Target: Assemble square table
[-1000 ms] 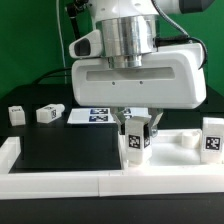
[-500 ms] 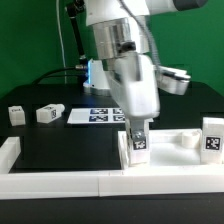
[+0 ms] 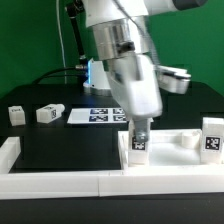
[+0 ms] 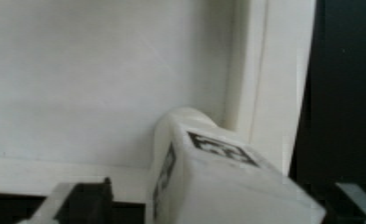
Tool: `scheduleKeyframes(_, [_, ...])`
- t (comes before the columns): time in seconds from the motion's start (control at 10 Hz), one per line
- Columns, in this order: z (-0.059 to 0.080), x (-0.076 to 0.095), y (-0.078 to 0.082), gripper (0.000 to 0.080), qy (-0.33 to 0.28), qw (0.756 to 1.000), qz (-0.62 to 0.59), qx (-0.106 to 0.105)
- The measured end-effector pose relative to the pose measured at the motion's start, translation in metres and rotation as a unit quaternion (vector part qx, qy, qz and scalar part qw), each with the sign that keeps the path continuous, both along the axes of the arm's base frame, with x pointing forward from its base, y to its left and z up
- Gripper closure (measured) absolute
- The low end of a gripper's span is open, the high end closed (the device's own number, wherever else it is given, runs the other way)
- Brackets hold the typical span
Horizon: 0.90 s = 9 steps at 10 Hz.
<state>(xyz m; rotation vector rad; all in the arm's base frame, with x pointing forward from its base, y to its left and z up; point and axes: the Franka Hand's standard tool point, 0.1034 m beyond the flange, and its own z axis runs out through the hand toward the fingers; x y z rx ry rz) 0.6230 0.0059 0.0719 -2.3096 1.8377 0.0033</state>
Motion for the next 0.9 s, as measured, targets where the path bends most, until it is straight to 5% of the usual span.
scheduleKeyframes(0.1, [0.0001, 0.0007, -0.0002, 0.0188, -0.021, 0.993, 0.112, -0.013])
scheduleKeyframes(0.2, [-0.0001, 0.0002, 0.0003, 0.0159, -0.031, 0.983, 0.179, -0.021])
scheduleKeyframes(0.5, [-0.0010, -0.0002, -0.0039, 0.0151, -0.044, 0.947, 0.315, -0.048])
scheduleKeyframes(0.7, [0.0009, 0.0034, -0.0065, 0.0150, -0.054, 0.863, 0.493, -0.095])
scheduleKeyframes(0.8, [0.0005, 0.0032, -0.0074, 0.0150, -0.054, 0.862, 0.495, -0.095])
scheduleKeyframes(0.9, [0.0001, 0.0030, -0.0076, 0.0269, -0.053, 0.867, 0.487, -0.095])
